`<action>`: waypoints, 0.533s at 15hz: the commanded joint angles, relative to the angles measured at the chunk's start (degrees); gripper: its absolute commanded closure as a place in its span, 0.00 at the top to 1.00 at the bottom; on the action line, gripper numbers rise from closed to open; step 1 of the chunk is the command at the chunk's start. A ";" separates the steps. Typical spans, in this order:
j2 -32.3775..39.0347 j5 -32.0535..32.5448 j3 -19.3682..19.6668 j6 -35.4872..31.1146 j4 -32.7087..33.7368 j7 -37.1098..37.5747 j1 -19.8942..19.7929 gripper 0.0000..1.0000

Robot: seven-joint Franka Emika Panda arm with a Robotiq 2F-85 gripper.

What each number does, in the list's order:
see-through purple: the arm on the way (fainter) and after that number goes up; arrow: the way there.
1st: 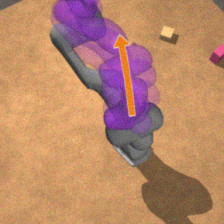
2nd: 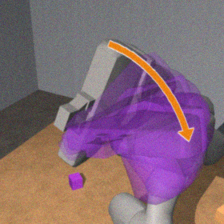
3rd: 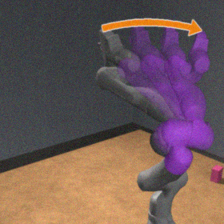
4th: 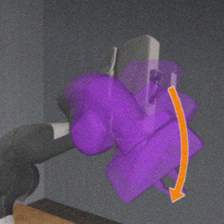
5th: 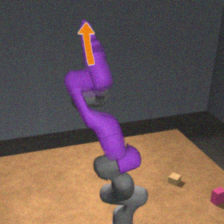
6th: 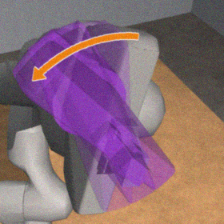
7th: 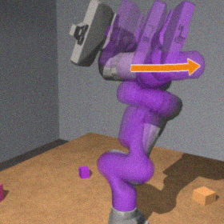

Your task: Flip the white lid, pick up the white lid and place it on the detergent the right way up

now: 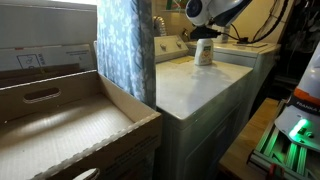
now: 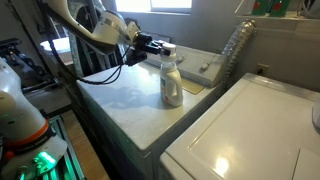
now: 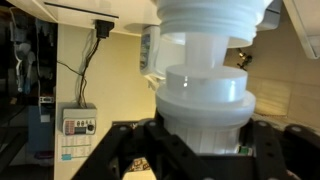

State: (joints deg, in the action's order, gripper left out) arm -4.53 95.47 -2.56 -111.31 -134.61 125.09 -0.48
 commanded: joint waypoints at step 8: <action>1.96 5.96 0.48 3.88 -3.56 7.32 0.81 0.38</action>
State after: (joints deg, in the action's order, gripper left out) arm -2.89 97.96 -2.57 -109.08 -136.53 128.31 -0.42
